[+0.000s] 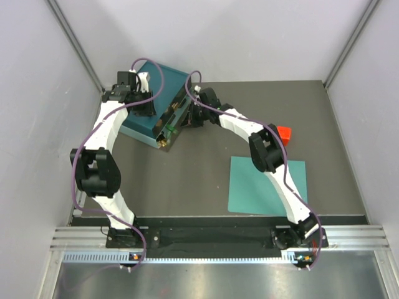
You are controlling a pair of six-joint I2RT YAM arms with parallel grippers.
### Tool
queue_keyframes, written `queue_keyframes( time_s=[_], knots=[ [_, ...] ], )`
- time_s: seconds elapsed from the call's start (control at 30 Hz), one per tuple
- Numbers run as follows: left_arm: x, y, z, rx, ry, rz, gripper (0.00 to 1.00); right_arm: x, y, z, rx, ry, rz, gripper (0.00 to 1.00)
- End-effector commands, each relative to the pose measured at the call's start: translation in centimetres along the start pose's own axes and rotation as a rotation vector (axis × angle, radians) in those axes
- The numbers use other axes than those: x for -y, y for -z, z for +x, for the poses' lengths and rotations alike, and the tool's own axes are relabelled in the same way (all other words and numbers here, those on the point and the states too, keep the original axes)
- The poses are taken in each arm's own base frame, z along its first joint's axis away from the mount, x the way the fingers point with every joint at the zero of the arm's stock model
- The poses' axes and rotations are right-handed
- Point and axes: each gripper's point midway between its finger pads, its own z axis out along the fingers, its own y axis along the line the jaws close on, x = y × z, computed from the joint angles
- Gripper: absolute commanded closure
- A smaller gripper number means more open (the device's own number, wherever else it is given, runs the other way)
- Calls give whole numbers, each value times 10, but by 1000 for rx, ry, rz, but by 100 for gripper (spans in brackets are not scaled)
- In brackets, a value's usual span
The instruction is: Organize the makeup
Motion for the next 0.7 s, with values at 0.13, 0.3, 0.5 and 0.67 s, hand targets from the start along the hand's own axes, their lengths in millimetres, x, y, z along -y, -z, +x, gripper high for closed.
queue_keyframes(
  time_s=[0.13,0.3,0.5,0.67],
  knots=[
    [-11,-20,109,-421,69,-40,64,-59,-26,-24,84,-94,-212,100],
    [-10,-19,105,-417,67,-39,64,-74,-32,-30,112,-126,-273,100],
    [-12,-16,103,-417,62,-59,63,-75,-33,-27,100,-138,-286,100],
    [-15,-5,83,-371,50,-96,61,-66,12,-52,196,-102,-233,100]
  ],
)
